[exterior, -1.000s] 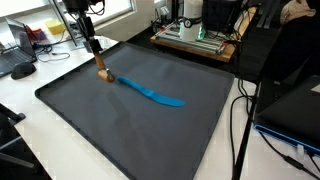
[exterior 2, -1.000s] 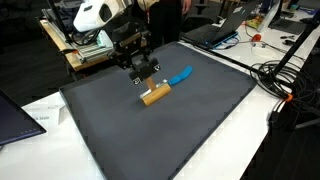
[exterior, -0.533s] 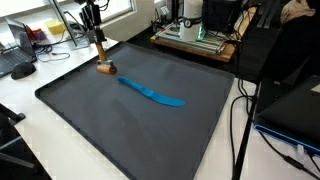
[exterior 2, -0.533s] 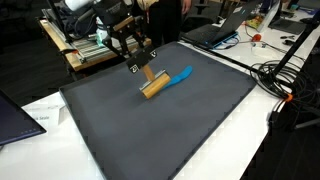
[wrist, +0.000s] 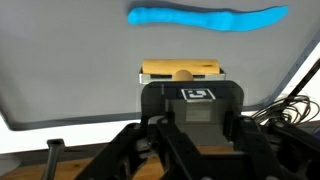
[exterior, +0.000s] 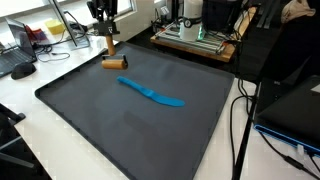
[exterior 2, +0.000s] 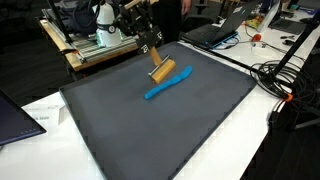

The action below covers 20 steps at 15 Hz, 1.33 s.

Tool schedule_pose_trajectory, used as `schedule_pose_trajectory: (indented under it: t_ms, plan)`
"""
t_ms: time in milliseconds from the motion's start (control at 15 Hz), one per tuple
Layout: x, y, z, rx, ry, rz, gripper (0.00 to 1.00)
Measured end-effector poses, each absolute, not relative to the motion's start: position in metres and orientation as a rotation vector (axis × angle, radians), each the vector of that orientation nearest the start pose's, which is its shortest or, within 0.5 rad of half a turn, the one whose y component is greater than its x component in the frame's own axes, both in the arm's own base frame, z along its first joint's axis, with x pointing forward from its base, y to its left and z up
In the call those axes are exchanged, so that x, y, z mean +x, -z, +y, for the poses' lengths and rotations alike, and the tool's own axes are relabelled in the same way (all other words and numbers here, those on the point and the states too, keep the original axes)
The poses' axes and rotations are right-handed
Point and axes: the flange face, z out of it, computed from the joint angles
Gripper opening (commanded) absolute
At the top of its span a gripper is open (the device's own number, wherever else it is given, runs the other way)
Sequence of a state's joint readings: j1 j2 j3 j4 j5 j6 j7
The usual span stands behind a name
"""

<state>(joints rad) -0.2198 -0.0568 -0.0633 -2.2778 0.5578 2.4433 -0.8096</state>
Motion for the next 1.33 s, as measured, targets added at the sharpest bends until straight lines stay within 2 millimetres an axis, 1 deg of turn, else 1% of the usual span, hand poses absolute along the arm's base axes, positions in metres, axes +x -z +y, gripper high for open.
schedule_pose_trajectory:
  t_ms: [267, 467, 733, 1000, 1333]
  plan:
    - [0.504, -0.408, -0.104, -2.846, 0.649, -0.425, 0.22]
    - [0.504, -0.411, -0.074, -2.822, 0.666, -0.584, 0.22]
    - [0.505, -0.413, -0.038, -2.782, 0.67, -0.747, 0.22]
    - [0.503, -0.412, -0.008, -2.757, 0.652, -0.869, 0.22]
    - [0.503, -0.411, 0.024, -2.75, 0.614, -1.016, 0.22]
